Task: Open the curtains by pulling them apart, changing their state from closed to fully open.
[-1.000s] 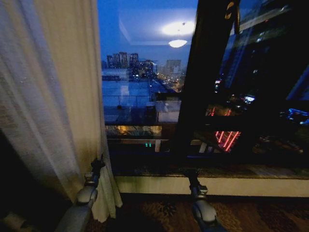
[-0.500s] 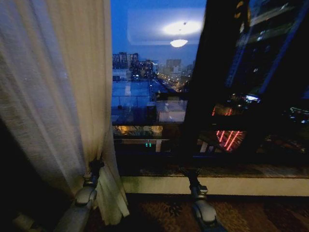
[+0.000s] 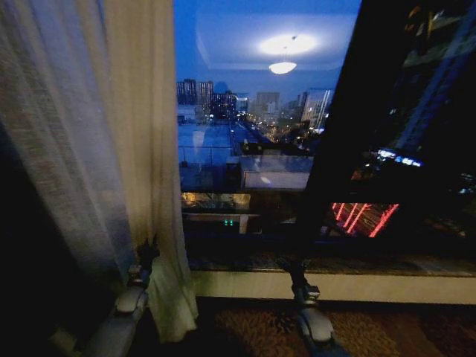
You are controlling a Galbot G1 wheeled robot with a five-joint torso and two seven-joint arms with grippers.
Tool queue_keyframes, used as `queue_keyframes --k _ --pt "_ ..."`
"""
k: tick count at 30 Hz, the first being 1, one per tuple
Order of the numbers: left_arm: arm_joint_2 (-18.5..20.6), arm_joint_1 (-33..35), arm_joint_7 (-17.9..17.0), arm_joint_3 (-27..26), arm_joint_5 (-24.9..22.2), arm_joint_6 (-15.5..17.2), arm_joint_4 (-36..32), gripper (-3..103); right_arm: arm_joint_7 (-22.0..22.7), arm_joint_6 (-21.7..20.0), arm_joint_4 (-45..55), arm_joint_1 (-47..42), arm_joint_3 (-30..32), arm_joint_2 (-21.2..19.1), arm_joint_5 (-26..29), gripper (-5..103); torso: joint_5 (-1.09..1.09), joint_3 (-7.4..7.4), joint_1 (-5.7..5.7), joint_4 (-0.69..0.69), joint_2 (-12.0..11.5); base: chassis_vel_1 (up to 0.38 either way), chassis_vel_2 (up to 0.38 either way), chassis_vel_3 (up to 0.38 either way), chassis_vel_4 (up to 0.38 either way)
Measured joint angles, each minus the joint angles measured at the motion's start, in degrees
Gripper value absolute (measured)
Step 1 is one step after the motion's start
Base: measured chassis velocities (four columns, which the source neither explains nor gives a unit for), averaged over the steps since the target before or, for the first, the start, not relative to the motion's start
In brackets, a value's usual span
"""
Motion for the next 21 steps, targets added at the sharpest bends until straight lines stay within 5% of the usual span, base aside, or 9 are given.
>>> queue_keyframes --k 12,21 --pt "0.96 -2.51 0.15 2.66 -3.73 1.9 -1.83 0 0.0 0.0 0.0 0.0 -0.03 0.02 0.0 100 -0.03 0.0 0.0 0.04 0.0 -0.003 -0.007 0.004 0.002" --pt "3.43 -8.05 -1.78 0.41 -7.08 0.85 10.46 0 -0.01 0.0 0.0 0.0 -0.01 0.02 0.0 100 -0.05 0.0 0.0 0.02 0.0 0.0 0.0 0.0 0.0"
